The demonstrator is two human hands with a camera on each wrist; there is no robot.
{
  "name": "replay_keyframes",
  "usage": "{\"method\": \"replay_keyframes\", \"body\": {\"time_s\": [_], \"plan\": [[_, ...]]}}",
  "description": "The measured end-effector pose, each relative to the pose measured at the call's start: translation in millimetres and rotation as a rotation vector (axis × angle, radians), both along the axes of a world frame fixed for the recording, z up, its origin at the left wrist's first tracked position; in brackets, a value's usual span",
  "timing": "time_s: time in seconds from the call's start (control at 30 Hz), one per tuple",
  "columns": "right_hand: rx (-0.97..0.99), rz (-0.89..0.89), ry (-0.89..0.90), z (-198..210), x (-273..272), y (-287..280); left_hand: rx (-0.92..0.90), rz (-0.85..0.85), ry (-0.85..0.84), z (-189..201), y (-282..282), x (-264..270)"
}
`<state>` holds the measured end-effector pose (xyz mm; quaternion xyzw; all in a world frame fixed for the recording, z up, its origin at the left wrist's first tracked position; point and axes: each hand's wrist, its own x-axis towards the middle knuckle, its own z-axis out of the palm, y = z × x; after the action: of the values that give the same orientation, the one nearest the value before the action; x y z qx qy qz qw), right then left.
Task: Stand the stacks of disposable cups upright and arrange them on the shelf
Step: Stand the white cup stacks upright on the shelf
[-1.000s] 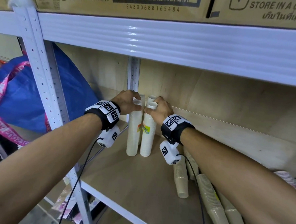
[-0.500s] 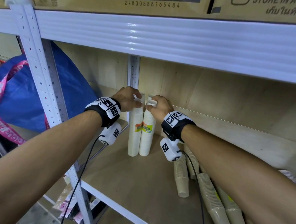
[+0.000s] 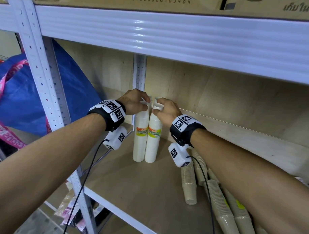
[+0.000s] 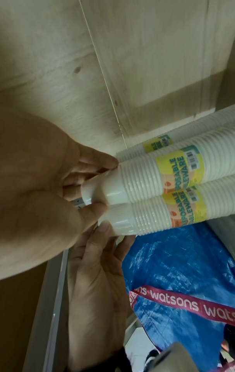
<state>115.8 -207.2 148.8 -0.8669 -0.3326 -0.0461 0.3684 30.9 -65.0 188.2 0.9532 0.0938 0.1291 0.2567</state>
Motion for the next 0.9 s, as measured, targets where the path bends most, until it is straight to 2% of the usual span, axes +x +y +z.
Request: {"method": "replay_keyframes", "body": {"time_s": [0.23, 0.4, 0.67, 0.9], "plan": [[0.032, 0.01, 0.038, 3.0, -4.4, -5.3, -0.003, -0.002, 0.019, 3.4, -0.9, -0.9], [-0.004, -0.039, 0.036, 20.8, 1.3, -25.2, -0.025, -0.034, -0.03, 24.7, -10.6, -1.2], [-0.225, -0.231, 0.005, 52.9, 28.9, -110.2, -0.003, -0.177, -0.136, 54.9, -65.4, 20.0], [-0.329, -0.367, 0.091, 30.8, 40.0, -202.2, -0.021, -0.353, -0.06, 30.1, -132.0, 61.7]]}}
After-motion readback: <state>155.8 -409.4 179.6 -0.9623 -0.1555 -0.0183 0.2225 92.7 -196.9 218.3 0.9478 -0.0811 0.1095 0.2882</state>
